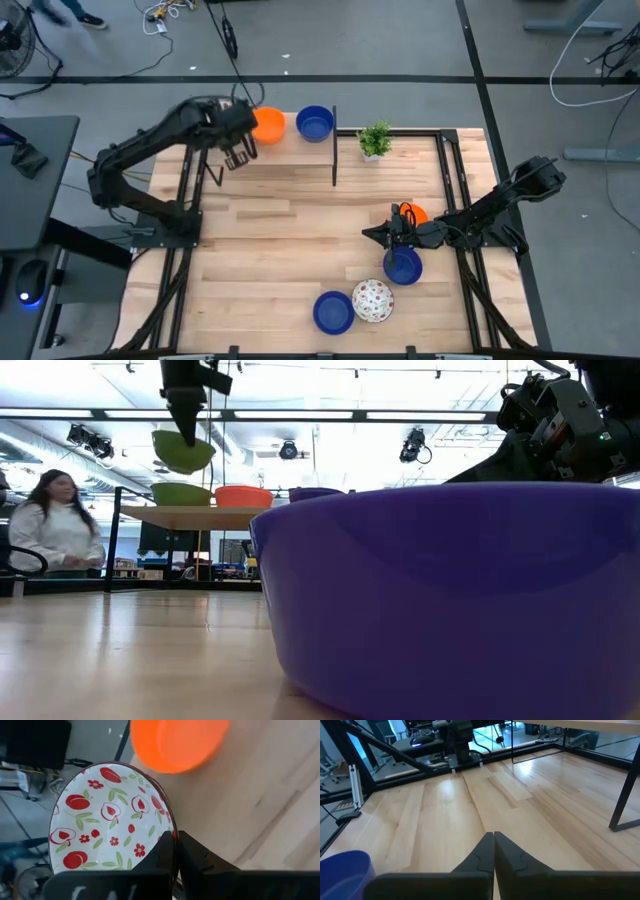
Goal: Pick & Place Mini bowls
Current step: Stack the white bowl on top of the white bowl on the shelf
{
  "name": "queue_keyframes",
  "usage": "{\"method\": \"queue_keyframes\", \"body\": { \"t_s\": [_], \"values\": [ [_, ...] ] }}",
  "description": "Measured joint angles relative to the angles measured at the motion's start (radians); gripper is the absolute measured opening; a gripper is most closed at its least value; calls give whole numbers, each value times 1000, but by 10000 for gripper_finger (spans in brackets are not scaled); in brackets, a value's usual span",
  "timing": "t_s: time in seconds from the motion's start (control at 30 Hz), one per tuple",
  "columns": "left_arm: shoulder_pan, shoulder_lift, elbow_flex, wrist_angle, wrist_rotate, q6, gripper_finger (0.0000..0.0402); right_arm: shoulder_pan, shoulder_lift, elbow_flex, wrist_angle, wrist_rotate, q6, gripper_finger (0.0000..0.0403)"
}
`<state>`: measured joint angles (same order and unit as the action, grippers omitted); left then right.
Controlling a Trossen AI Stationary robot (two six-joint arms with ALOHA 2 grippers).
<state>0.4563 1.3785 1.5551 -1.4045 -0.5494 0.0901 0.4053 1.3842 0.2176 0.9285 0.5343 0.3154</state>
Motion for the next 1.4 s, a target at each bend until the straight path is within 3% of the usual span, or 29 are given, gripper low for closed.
{"method": "queue_keyframes", "body": {
  "t_s": [0.23, 0.5, 0.9, 1.07, 1.2, 1.4],
  "values": [
    [190, 0, -9, 102, 156, 73, 10, 0, 0, 0, -2, 0, 17, 6],
    [276, 0, -9, 142, 236, 63, 10, 0, 0, 0, -2, 0, 17, 6],
    [280, 9, -9, 161, 237, 0, 10, 0, 0, 0, -2, 0, 17, 6],
    [280, 11, -94, 199, 231, -5, 13, 0, 0, 0, -1, -3, 17, 6],
    [273, 11, -157, 240, 162, -1, 10, 0, 0, 0, 0, -3, 17, 6],
    [271, 11, -171, 272, 204, -15, 17, 0, 0, 0, 0, -3, 17, 6]
  ]
}}
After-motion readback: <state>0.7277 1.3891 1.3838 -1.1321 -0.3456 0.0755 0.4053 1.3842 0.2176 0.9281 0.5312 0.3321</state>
